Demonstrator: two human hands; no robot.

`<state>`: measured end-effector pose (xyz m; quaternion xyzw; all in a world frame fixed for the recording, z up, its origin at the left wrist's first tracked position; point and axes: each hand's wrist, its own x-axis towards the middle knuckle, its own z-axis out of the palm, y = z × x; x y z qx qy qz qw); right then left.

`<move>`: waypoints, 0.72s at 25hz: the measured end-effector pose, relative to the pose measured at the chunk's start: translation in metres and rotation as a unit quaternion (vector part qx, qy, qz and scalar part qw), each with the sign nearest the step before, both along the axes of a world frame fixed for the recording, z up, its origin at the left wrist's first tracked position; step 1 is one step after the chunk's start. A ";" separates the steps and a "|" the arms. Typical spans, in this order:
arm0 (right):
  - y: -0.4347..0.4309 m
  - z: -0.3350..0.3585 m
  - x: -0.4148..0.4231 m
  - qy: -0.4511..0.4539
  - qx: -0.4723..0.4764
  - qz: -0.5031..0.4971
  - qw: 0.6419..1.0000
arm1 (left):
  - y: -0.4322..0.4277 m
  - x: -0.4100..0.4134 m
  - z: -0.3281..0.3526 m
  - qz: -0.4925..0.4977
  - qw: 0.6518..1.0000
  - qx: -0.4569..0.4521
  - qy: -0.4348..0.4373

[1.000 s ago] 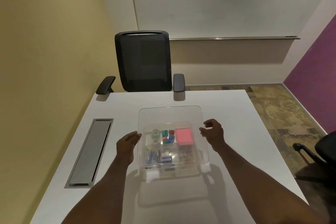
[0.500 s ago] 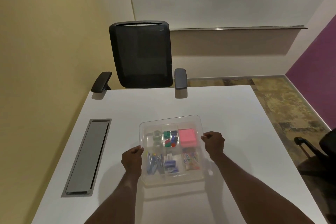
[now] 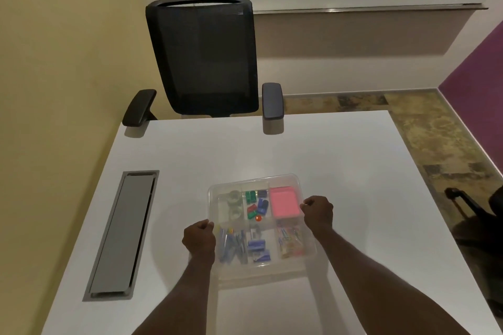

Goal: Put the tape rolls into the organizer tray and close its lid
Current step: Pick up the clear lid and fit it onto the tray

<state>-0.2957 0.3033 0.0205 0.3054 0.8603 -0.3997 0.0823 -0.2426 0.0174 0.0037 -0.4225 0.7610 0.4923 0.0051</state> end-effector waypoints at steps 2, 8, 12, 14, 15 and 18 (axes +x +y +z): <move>-0.002 -0.003 -0.003 -0.007 0.003 -0.007 1.000 | 0.002 -0.001 -0.002 -0.004 1.000 -0.003 -0.004; -0.006 -0.008 -0.004 0.001 0.010 -0.030 0.999 | 0.002 -0.005 -0.002 -0.006 1.000 0.003 -0.010; -0.007 -0.013 0.000 -0.001 0.004 -0.042 0.999 | 0.002 -0.003 -0.002 -0.014 1.000 0.006 -0.010; -0.006 -0.014 0.002 -0.006 -0.003 -0.052 0.999 | 0.003 -0.002 -0.001 -0.016 1.000 0.003 -0.011; -0.005 -0.015 0.004 -0.008 -0.005 -0.053 0.999 | 0.003 -0.002 -0.001 -0.019 1.000 0.000 -0.013; -0.001 -0.014 0.013 -0.011 -0.003 -0.055 0.998 | 0.006 0.003 -0.001 -0.029 0.999 -0.003 -0.016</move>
